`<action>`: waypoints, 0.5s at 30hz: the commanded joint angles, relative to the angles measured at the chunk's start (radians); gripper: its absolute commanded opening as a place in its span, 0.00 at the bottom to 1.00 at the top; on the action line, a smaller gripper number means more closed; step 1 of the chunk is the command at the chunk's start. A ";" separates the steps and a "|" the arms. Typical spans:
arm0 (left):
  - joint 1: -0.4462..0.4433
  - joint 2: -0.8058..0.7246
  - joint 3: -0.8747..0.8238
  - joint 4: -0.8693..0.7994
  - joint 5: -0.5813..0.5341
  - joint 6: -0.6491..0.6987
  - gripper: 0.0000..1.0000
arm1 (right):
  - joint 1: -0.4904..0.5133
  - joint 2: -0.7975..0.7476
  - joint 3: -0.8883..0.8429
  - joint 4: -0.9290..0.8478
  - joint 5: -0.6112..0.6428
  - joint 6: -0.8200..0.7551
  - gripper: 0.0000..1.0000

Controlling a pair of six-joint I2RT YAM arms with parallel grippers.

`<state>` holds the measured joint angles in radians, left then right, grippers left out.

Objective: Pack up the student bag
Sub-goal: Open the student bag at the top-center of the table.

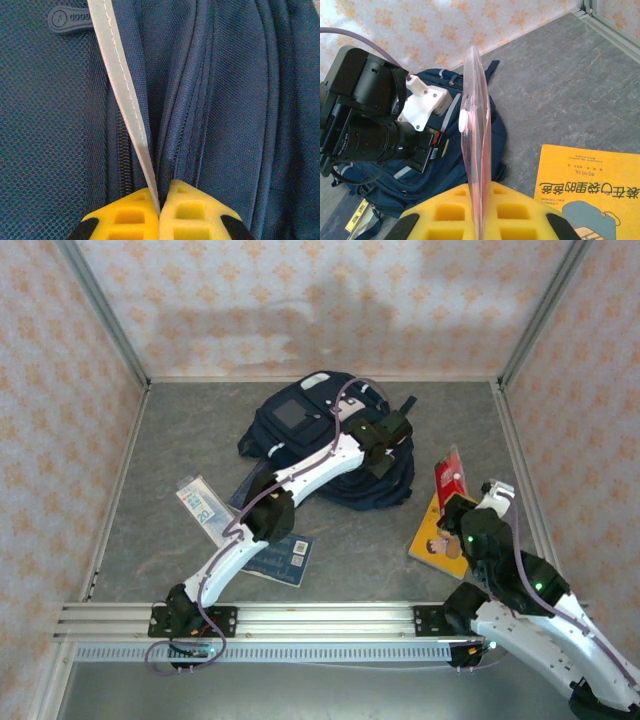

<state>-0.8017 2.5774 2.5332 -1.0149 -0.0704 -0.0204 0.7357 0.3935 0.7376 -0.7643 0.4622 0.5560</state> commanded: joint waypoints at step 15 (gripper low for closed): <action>0.148 -0.441 -0.080 -0.049 0.470 0.021 0.00 | -0.006 0.000 -0.053 0.129 -0.074 0.058 0.02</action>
<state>-0.6647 2.2116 2.4699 -1.0878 0.2565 -0.0055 0.7357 0.3824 0.7090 -0.7090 0.4400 0.5812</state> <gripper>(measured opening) 0.043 0.060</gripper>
